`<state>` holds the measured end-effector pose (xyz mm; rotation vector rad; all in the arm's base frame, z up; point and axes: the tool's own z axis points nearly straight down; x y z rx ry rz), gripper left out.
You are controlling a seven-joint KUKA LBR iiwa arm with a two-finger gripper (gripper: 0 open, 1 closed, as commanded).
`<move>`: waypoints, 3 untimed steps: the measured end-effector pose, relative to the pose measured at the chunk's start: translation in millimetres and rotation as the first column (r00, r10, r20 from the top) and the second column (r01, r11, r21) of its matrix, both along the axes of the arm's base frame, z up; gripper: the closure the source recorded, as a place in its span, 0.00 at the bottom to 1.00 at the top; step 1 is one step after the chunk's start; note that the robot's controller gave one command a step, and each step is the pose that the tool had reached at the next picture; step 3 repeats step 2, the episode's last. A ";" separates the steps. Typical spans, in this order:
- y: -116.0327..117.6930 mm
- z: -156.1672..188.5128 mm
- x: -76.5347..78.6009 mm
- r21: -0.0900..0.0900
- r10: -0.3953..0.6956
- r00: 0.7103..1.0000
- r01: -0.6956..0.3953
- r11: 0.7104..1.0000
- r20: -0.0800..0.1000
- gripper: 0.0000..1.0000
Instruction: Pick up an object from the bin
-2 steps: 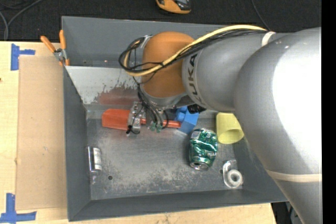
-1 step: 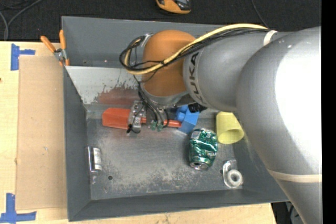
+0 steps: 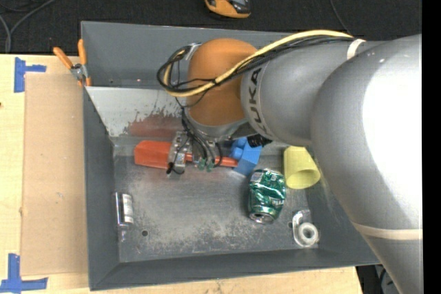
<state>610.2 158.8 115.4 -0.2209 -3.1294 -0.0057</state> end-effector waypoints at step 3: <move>-0.5 12.1 -1.4 0.000 -0.001 1.000 0.001 1.000 -0.005 1.00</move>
Offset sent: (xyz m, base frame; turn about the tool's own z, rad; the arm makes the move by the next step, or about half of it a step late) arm 0.0001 -0.0002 0.0402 0.0002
